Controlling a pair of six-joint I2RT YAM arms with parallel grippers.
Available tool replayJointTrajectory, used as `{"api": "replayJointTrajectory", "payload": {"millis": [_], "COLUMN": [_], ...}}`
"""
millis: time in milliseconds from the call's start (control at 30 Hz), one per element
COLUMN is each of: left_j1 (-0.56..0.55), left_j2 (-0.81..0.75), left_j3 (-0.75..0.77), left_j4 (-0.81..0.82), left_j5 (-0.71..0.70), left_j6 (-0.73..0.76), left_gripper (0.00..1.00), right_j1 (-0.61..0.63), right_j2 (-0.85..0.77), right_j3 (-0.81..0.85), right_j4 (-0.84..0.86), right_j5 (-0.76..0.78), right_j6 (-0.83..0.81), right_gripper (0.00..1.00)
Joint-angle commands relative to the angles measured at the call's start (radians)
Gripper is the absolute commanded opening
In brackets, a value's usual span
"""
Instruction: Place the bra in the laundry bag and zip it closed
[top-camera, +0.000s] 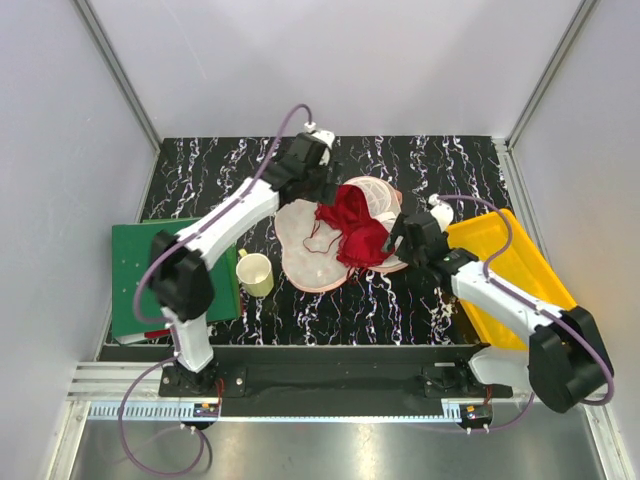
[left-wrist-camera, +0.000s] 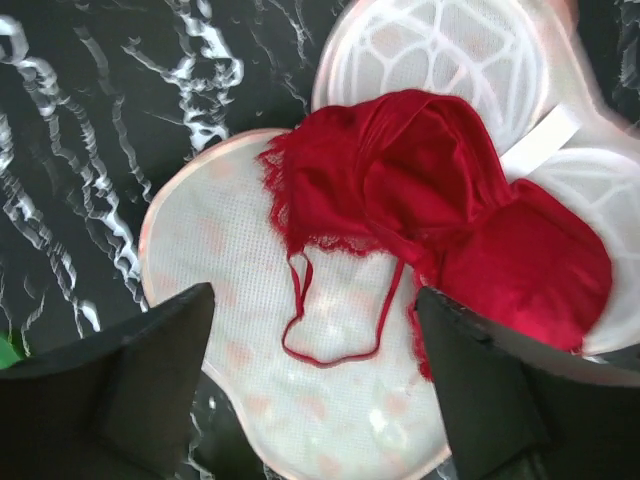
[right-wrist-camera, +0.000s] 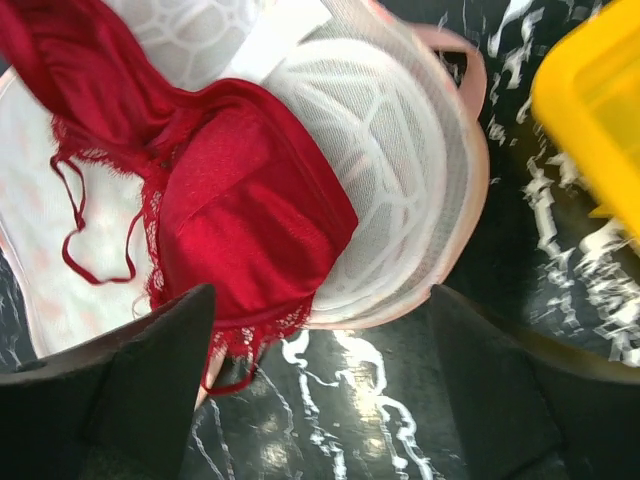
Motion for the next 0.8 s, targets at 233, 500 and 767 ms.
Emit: {"api": "replayJointTrajectory", "payload": {"millis": [233, 500, 767], "left_j1": [-0.011, 0.000, -0.003], "left_j2": [-0.272, -0.171, -0.290], "left_j3": [-0.523, -0.595, -0.730], "left_j4": [0.288, 0.323, 0.328], "left_j5": [0.137, 0.197, 0.119], "left_j6": [-0.314, -0.322, -0.317], "left_gripper": [0.30, 0.32, 0.43], "right_j1": [-0.076, -0.088, -0.023], "right_j2": [0.221, 0.365, 0.155], "right_j3": [0.206, 0.186, 0.026], "right_j4": [0.052, 0.022, -0.013], "right_j5": [-0.072, -0.162, -0.357], "right_j6": [-0.265, -0.246, -0.115], "right_gripper": [0.37, 0.36, 0.34]}}
